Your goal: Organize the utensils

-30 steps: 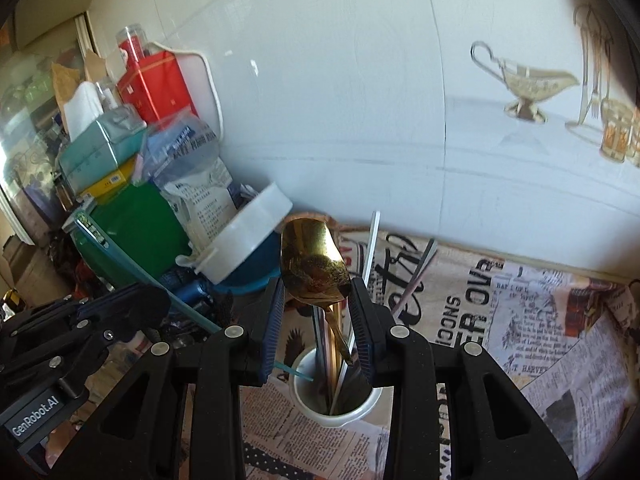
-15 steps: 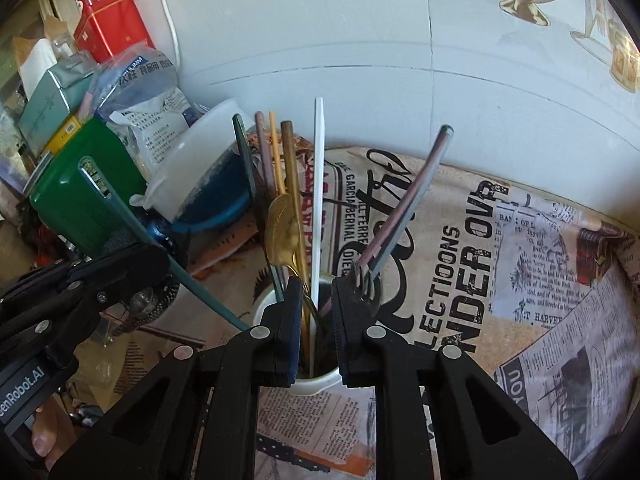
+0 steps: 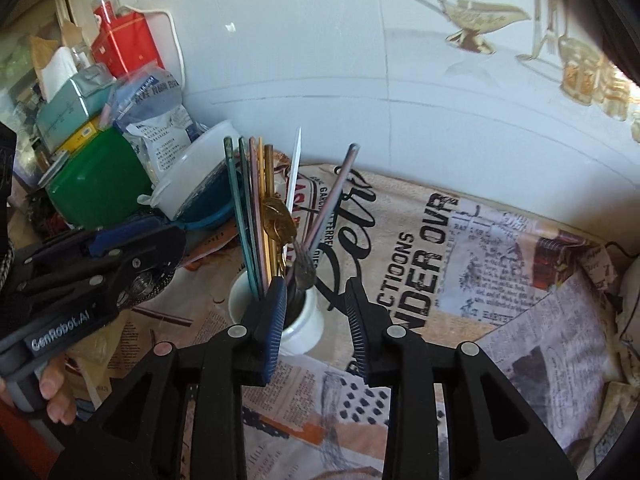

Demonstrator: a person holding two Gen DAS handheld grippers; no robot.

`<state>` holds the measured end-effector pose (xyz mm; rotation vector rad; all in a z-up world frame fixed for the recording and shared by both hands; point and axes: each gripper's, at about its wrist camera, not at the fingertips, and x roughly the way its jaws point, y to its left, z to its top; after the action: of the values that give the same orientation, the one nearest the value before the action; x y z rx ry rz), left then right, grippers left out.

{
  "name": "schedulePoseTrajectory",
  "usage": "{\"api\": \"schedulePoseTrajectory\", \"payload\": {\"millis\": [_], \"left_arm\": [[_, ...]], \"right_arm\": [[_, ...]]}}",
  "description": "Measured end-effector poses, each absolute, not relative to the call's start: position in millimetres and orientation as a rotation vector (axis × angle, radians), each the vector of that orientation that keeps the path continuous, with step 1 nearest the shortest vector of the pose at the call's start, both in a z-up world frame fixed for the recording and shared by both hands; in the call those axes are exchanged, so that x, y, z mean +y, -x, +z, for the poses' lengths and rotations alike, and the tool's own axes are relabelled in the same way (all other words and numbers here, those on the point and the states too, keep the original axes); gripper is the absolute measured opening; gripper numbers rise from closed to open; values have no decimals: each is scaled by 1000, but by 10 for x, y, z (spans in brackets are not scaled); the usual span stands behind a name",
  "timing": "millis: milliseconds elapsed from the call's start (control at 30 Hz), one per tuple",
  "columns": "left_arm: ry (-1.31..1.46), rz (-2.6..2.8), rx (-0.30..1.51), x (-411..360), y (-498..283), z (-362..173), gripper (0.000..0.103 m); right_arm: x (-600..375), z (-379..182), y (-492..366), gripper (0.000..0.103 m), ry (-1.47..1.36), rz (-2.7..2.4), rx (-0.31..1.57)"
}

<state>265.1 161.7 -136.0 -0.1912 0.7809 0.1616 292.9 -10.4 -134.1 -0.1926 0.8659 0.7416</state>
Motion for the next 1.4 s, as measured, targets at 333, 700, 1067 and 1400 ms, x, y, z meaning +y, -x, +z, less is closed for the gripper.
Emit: {"api": "schedulePoseTrajectory", "payload": {"millis": [333,700,1067,1400], "left_arm": [[168,223,570,1062,-2046,-676,44],[125,229,383,536,-1181,-87,54],[92,229,237,429,-290,203,95],[82,248,195,533,191,223,102]], "right_arm": [[-966,-688,-2647,28,172,760,684],[-1653,-5,-2023,29,92,836,455],[-1658,228,-1234,67,49,856,306],[-1599,218,-817,97,40,822,262]]}}
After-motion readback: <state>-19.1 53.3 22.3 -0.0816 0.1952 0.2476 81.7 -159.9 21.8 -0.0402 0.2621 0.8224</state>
